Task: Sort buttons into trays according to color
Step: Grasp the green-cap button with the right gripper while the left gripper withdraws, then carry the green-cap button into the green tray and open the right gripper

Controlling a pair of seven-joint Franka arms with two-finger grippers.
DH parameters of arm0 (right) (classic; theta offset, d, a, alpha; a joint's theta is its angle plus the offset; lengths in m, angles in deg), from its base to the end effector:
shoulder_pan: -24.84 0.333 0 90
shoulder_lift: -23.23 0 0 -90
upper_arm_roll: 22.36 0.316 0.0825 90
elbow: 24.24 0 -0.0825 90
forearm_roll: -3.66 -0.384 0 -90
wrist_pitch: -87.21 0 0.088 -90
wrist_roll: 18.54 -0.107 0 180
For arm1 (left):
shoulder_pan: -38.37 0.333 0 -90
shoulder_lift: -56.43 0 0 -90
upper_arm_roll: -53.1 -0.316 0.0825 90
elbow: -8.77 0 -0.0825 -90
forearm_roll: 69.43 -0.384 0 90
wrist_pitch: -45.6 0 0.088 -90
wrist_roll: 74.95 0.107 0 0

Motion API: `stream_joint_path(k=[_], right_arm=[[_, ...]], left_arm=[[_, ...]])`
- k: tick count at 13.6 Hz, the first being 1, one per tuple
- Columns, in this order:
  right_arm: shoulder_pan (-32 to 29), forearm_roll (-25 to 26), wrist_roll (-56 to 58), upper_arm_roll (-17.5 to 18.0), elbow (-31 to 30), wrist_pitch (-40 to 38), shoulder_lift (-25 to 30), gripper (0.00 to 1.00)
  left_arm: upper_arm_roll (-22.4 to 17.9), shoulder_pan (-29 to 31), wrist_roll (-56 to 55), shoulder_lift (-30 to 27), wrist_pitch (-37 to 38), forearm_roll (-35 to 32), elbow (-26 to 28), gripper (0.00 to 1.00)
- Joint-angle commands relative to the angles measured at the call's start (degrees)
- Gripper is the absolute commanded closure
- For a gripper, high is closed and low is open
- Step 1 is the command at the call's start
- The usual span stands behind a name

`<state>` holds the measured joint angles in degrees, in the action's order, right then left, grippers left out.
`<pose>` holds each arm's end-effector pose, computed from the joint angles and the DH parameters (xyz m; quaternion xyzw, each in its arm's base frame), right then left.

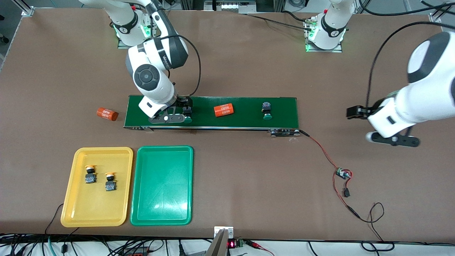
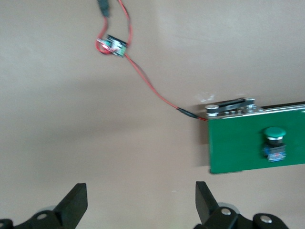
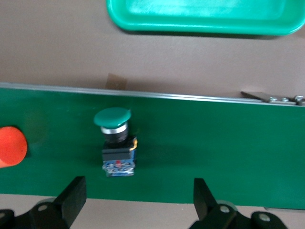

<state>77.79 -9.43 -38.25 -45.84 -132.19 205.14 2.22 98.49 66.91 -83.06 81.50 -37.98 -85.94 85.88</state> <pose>0.5170 0.3205 0.3158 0.9963 0.0299 -0.0802 0.0105 0.6355 -0.0630 0.5169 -0.9928 0.0653 0.0998 0.0110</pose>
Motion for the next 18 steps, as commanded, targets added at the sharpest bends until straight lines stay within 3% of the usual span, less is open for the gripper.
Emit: stream_joint_path(k=[1,4,6,7,8,9,11,13,15,18], right_arm=[[2.32,0.97,-1.12,-0.25,-1.65,3.35,-1.92,0.00],[2.86,0.97,-1.03,-0.25,-4.28,8.27,-3.41,0.00],[2.51,0.97,-0.51,-0.25,-4.99,10.74,-4.73,0.00],[2.25,0.97,-0.50,-0.25,-4.90,11.18,-5.43,0.01],[1.98,0.97,-0.50,-0.34,-4.90,11.79,-5.96,0.10],[1.90,0.88,-0.50,-0.34,-4.90,11.97,-6.14,0.17],[1.89,0.79,-0.94,-0.51,-4.90,11.89,-6.14,0.51],[1.90,0.44,-1.21,-0.60,-4.64,11.80,-6.05,0.72],[1.89,0.44,-1.21,-0.69,-4.46,11.80,-5.70,0.77],[0.23,0.27,-2.69,-1.57,-2.28,11.89,-5.70,0.80]], left_arm=[[-17.01,-10.13,7.05,-7.98,-1.56,6.89,0.84,0.00],[-33.39,-19.99,14.15,-13.45,-5.18,13.69,5.05,0.00],[-39.38,-24.04,14.88,-17.48,-6.49,16.15,9.07,0.00],[-42.54,-26.06,15.14,-22.03,-10.59,16.59,14.50,0.00],[-44.23,-27.65,15.23,-26.51,-14.20,16.42,20.12,0.00],[-44.33,-27.84,15.14,-28.04,-15.02,16.42,22.27,0.00],[-44.33,-27.75,14.62,-27.70,-14.86,16.33,21.94,0.00],[-44.33,-27.31,14.53,-26.04,-10.75,15.98,18.53,0.00],[-44.16,-27.31,14.44,-23.93,-6.69,16.07,14.83,0.00],[-44.42,-27.84,14.53,-25.15,-9.74,16.69,16.48,0.00]])
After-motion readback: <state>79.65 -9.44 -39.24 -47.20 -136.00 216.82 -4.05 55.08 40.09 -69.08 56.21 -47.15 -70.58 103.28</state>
